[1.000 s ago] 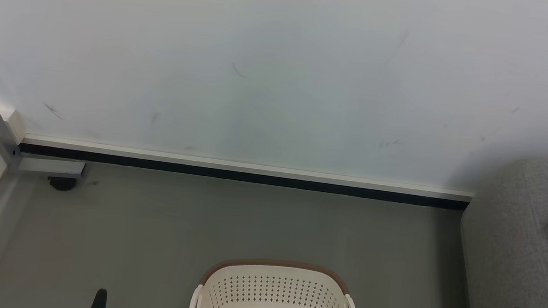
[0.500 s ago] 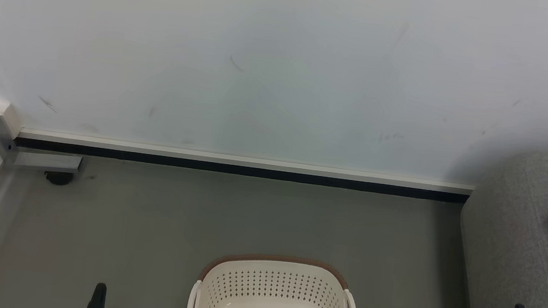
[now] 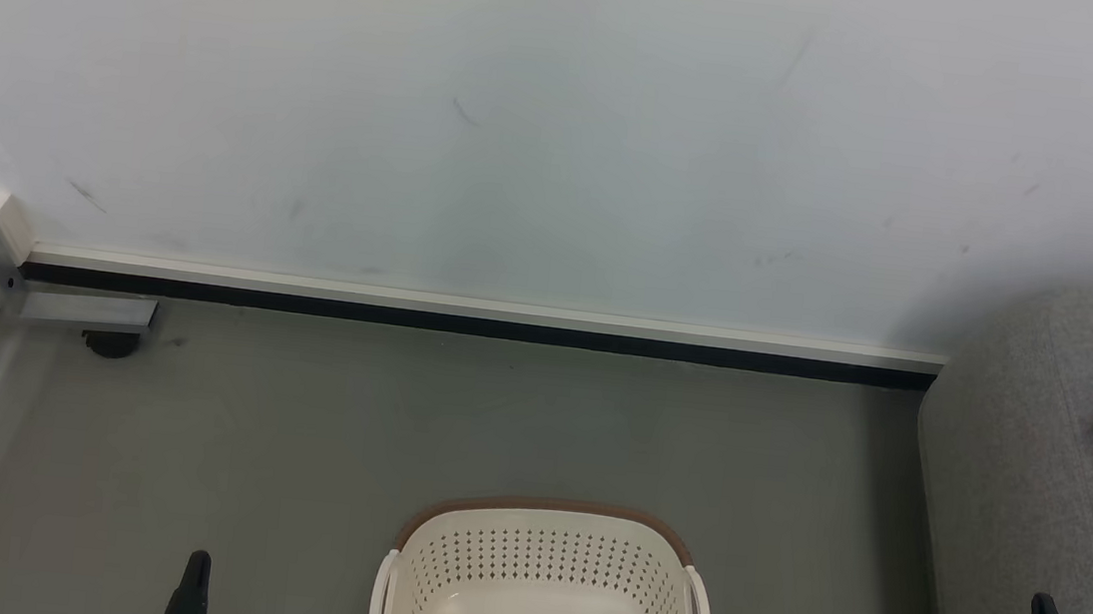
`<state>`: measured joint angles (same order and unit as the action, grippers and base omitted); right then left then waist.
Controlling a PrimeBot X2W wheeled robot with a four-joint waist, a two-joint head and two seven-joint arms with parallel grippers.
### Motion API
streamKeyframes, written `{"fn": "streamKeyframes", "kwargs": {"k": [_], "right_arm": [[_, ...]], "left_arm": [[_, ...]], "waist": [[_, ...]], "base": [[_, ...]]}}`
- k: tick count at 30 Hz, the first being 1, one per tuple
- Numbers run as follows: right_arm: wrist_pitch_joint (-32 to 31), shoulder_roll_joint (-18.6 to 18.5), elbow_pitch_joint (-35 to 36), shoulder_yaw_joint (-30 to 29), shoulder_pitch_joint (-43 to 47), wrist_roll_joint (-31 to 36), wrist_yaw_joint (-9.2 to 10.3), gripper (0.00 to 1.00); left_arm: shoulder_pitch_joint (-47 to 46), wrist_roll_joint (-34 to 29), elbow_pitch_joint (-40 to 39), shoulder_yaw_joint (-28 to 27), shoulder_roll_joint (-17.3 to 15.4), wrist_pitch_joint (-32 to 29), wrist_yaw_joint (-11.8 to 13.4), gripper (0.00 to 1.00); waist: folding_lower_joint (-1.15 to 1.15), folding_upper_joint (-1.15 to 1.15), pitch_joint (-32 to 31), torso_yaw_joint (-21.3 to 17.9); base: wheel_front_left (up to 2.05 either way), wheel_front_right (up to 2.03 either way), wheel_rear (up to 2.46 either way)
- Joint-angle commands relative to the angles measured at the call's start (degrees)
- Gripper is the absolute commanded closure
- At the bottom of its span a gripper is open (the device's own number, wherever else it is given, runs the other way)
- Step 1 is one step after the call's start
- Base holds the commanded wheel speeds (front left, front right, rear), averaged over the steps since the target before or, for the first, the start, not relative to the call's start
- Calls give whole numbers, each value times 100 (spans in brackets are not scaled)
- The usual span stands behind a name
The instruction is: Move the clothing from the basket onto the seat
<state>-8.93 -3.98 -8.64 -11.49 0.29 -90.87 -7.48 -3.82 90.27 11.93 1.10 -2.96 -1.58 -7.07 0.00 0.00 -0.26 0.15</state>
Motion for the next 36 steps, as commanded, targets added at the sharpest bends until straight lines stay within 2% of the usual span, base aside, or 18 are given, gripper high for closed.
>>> {"fn": "streamKeyframes", "kwargs": {"k": [1, 5, 36], "right_arm": [[-54, 23, -22, -39, -86, -146, -2, 100], [-109, 37, -43, -81, -96, -310, -2, 100], [-160, 73, -43, -133, -115, -241, -2, 100]], "left_arm": [[-82, 162, 25, -21, 4, -42, -41, 100], [-112, 317, 41, -31, 12, -81, -55, 100], [-88, 298, 40, -28, 12, -72, -55, 100]], "waist": [[0, 0, 19, -6], [0, 0, 50, -15], [0, 0, 54, -16]], "base": [[0, 0, 0], [0, 0, 0], [0, 0, 0]]}}
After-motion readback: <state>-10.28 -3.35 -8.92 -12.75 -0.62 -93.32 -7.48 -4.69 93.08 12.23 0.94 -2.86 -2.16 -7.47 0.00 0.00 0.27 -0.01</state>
